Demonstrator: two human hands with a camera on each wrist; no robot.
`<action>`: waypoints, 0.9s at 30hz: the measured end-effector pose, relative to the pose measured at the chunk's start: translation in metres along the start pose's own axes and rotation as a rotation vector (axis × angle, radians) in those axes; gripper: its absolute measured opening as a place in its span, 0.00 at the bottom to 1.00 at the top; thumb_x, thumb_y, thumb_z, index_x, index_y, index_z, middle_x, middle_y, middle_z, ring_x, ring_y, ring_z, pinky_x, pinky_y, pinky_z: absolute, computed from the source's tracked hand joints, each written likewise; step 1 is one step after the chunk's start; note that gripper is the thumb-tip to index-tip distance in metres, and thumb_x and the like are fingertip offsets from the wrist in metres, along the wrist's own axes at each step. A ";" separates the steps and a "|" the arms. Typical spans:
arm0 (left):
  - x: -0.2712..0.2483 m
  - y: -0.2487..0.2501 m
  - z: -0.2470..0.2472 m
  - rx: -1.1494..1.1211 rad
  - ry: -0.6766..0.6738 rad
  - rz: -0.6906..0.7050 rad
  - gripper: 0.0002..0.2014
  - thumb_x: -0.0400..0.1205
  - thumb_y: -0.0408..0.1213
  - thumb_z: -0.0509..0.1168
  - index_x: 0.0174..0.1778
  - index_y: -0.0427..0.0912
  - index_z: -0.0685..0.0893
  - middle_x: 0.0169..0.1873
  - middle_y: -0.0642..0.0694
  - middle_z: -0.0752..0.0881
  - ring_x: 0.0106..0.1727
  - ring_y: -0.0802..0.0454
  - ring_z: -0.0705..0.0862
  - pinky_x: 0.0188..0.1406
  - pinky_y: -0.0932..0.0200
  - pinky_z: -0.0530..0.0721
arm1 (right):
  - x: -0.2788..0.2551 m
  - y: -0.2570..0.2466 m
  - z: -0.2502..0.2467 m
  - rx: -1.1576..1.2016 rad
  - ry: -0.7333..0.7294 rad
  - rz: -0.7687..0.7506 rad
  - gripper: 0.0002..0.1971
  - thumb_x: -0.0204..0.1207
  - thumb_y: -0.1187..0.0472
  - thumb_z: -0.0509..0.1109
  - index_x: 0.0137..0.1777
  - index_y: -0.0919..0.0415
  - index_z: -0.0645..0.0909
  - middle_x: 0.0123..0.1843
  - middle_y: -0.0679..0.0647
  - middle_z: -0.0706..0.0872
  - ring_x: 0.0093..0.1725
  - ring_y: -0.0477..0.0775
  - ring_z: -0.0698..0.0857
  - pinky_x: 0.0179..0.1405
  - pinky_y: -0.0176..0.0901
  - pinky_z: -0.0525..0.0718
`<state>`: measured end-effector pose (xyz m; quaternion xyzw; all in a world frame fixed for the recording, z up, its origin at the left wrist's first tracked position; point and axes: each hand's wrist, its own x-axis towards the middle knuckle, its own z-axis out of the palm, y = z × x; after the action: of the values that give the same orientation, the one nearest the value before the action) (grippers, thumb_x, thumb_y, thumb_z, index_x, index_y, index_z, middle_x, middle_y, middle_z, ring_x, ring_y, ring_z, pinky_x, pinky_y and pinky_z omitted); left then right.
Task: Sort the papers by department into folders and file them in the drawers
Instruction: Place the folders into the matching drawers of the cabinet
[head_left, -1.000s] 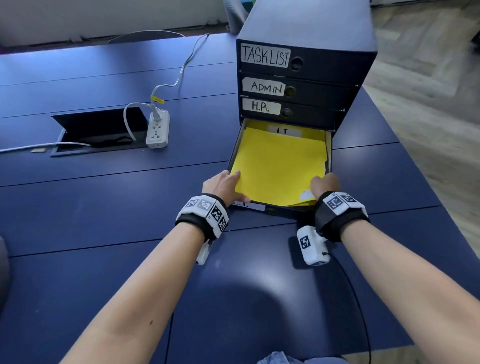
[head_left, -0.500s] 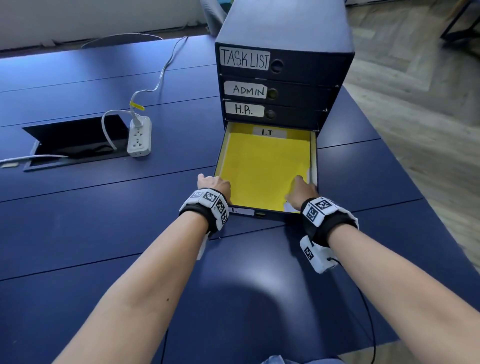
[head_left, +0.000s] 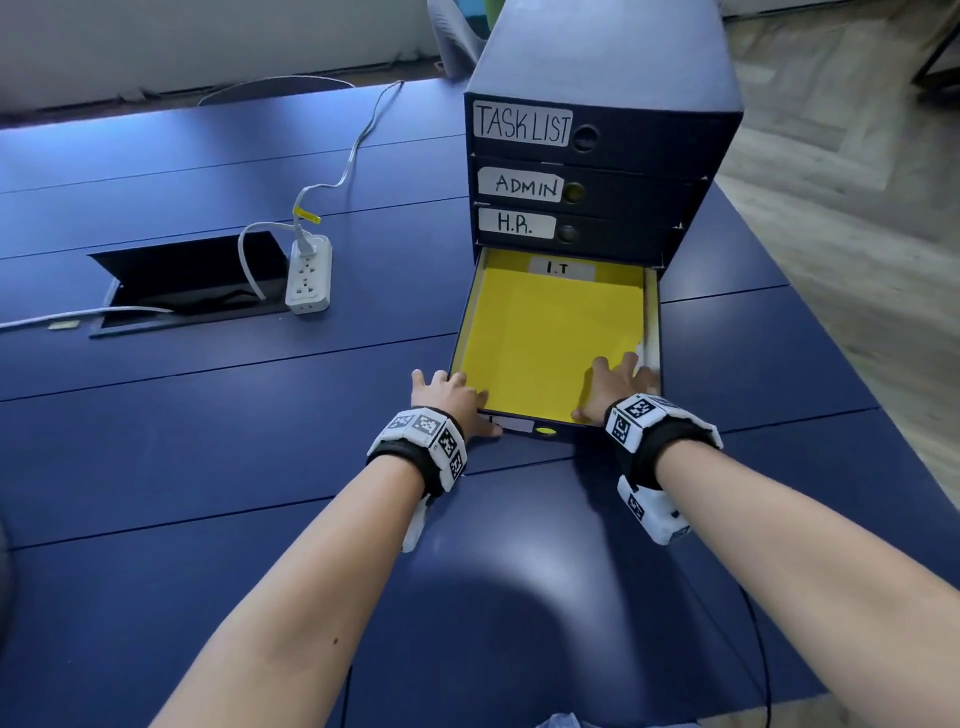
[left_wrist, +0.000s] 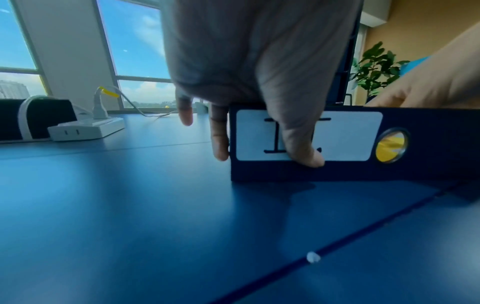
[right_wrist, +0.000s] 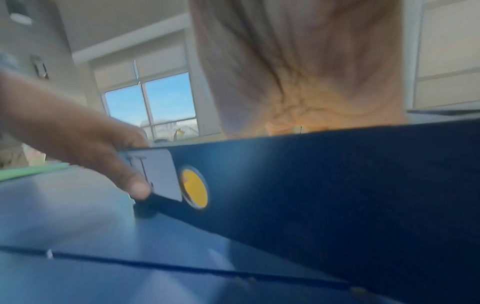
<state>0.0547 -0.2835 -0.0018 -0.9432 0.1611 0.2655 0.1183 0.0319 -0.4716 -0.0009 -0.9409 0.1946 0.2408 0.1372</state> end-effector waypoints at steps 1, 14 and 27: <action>0.000 0.000 0.004 -0.047 0.029 -0.006 0.29 0.78 0.65 0.55 0.73 0.56 0.70 0.66 0.44 0.74 0.70 0.43 0.68 0.70 0.41 0.58 | 0.000 -0.001 0.001 -0.002 -0.021 -0.036 0.30 0.74 0.50 0.72 0.71 0.59 0.65 0.78 0.61 0.53 0.77 0.67 0.54 0.70 0.64 0.65; 0.002 -0.016 0.011 -0.201 0.291 -0.014 0.22 0.76 0.58 0.64 0.55 0.45 0.85 0.53 0.48 0.85 0.61 0.47 0.78 0.75 0.42 0.50 | -0.017 -0.013 0.008 0.118 -0.017 -0.490 0.03 0.69 0.66 0.70 0.37 0.59 0.84 0.38 0.55 0.84 0.43 0.59 0.81 0.38 0.45 0.77; 0.053 -0.029 -0.044 -0.405 0.653 0.042 0.30 0.73 0.60 0.65 0.68 0.47 0.77 0.62 0.47 0.77 0.67 0.49 0.71 0.71 0.51 0.58 | 0.035 -0.016 -0.008 0.105 0.418 -0.385 0.10 0.70 0.60 0.75 0.41 0.60 0.75 0.43 0.55 0.79 0.49 0.59 0.76 0.47 0.47 0.66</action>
<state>0.1285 -0.2829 0.0107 -0.9789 0.1538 -0.0200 -0.1333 0.0704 -0.4710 -0.0092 -0.9813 0.0485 0.0007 0.1861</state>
